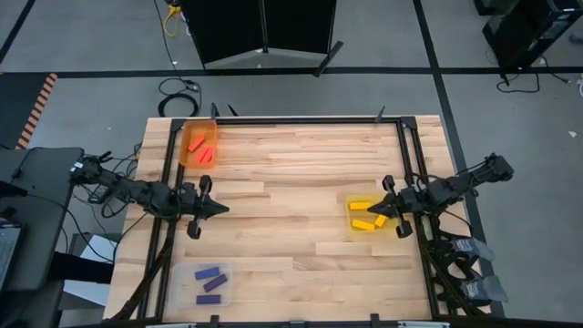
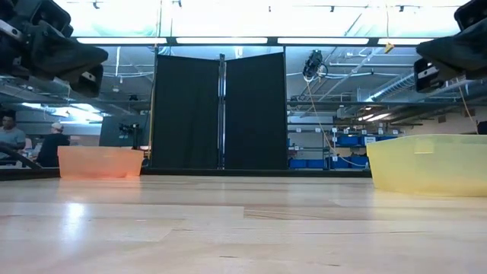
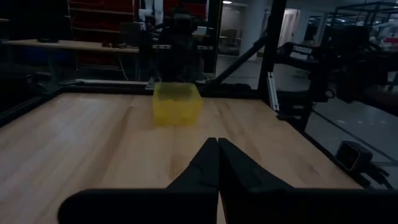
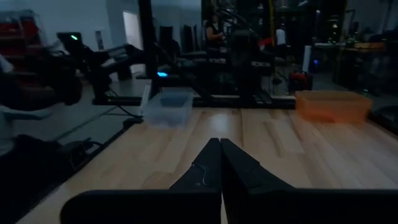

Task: Sort blocks
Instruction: Return to Home Position

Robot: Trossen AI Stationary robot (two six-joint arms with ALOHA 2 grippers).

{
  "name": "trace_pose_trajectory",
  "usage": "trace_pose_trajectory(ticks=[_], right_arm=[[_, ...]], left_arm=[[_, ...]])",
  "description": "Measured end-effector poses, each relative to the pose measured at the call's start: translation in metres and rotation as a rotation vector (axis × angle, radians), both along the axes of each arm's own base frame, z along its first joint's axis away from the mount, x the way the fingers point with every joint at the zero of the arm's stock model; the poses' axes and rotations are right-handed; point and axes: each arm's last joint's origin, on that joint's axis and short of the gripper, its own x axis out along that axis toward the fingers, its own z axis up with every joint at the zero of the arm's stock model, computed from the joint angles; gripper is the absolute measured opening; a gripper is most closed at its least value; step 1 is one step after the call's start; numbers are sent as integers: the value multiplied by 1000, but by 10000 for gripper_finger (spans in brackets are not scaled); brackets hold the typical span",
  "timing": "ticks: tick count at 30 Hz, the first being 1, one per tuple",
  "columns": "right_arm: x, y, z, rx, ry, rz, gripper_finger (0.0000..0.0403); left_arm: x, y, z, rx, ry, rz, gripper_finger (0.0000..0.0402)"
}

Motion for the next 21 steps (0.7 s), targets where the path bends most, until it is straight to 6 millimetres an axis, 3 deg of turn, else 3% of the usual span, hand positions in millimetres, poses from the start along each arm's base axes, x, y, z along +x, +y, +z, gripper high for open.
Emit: trace_pose_trajectory(ticks=[6, 12, 21], right_arm=[[-2, 0, 2, 10, -24, 30, 7], [-2, 0, 2, 12, -27, 30, 34], [-2, 0, 3, 14, -30, 30, 42]], left_arm=[[0, 0, -1, 11, 10, 9, 2], [0, 0, -5, 27, 46, 9, 2], [0, -2, -3, 85, 16, -85, 2]])
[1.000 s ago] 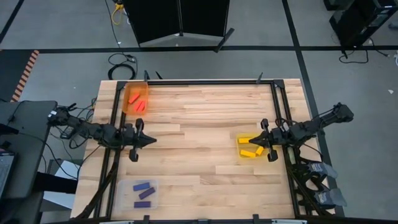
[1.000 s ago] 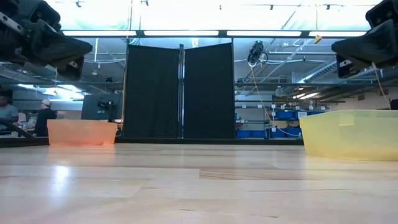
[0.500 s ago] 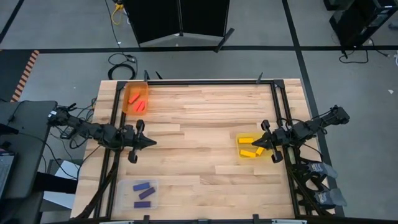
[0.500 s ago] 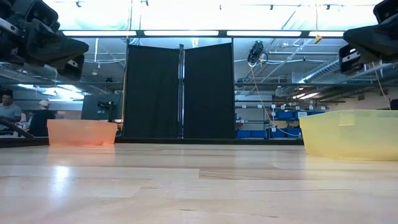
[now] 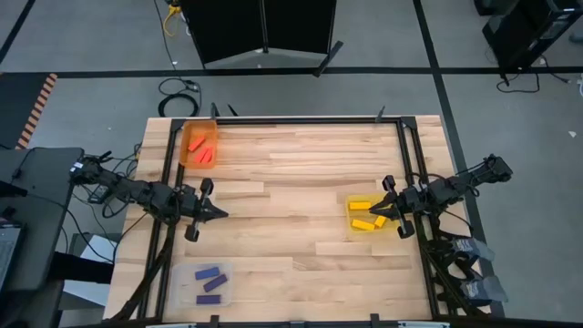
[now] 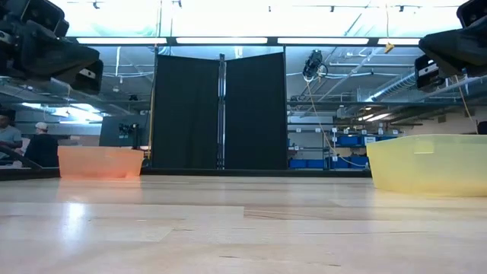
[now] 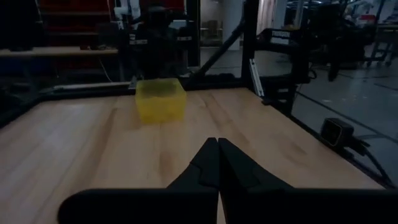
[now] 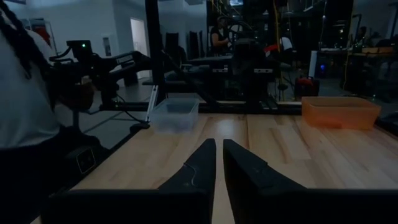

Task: Sort blocks
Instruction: Return to Home Position

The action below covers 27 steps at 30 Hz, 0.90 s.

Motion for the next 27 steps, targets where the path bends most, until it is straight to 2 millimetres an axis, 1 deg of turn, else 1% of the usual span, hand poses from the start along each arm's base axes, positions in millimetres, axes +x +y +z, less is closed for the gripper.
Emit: trace_pose_trajectory(ticks=[3, 6, 13, 16, 18, 22, 27], right_arm=[[0, 0, 0, 0, -1, 0, 42], [0, 0, 0, 0, -1, 0, 44], [0, 0, 0, 1, -1, 0, 43], [0, 0, 0, 1, -1, 0, 45], [0, 0, 0, 1, -1, -1, 46], [0, 0, 0, 1, -1, -1, 44], [0, 0, 0, 1, -1, -1, 45]], left_arm=[[1, 3, 1, 18, -19, 27, 2], [3, 9, 3, 21, -35, 101, 2], [5, 23, 1, 28, -8, 244, 3], [5, 28, -3, 45, 30, 369, 14], [4, 30, -4, 24, 42, 442, 25], [4, 31, -4, -2, 37, 467, 38], [4, 31, -4, -3, 34, 467, 40]])
